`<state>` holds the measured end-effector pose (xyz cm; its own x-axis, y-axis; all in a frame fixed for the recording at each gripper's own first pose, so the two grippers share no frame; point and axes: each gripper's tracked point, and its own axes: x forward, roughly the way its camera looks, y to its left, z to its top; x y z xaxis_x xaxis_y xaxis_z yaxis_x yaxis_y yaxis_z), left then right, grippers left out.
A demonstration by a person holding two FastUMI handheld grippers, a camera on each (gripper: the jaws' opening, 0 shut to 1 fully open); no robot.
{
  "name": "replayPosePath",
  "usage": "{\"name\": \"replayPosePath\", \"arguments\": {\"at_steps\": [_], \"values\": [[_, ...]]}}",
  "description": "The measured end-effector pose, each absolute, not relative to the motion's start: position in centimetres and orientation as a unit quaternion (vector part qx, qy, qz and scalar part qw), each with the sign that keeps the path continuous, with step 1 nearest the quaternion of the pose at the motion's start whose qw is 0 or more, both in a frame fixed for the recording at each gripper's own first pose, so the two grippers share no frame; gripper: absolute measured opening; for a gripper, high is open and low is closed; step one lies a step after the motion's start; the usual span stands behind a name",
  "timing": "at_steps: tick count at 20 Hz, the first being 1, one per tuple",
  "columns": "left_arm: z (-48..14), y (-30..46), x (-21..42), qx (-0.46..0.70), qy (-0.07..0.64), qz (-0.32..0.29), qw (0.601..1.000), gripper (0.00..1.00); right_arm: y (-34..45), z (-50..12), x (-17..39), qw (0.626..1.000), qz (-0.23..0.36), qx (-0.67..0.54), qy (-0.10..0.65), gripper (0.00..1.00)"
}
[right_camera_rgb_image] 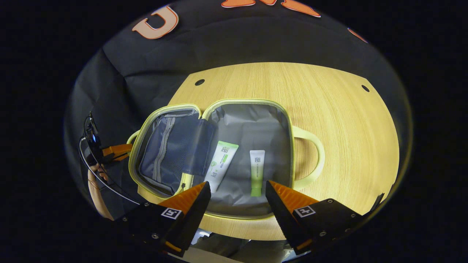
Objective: First open the suitcase, pack the skin care products into it, and then close the suitcase.
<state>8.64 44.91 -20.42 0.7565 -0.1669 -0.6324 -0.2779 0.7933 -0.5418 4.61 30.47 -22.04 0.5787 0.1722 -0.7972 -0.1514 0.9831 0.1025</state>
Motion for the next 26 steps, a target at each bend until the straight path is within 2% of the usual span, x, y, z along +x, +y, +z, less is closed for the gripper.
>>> {"name": "replayPosePath", "arguments": {"at_steps": [7,12,18,26], "values": [[-10.9,40.2,8.2,-0.245,0.304,0.036,0.92,0.11,27.4,-19.9,5.6,0.898,0.116,0.031,0.424,0.96],[-5.4,34.4,8.9,-0.122,0.282,0.052,0.95,0.09,23.1,-17.9,6.6,0.906,0.142,0.036,0.397,0.96],[-1.6,26.5,8.7,-0.042,0.275,0.077,0.957,0.09,16.9,-15.3,7.0,0.912,0.162,0.044,0.374,0.96],[-2.0,13.2,11.5,0.036,0.286,0.01,0.958,0.09,8.6,-14.1,6.5,0.92,0.157,0.054,0.356,0.96]]}}
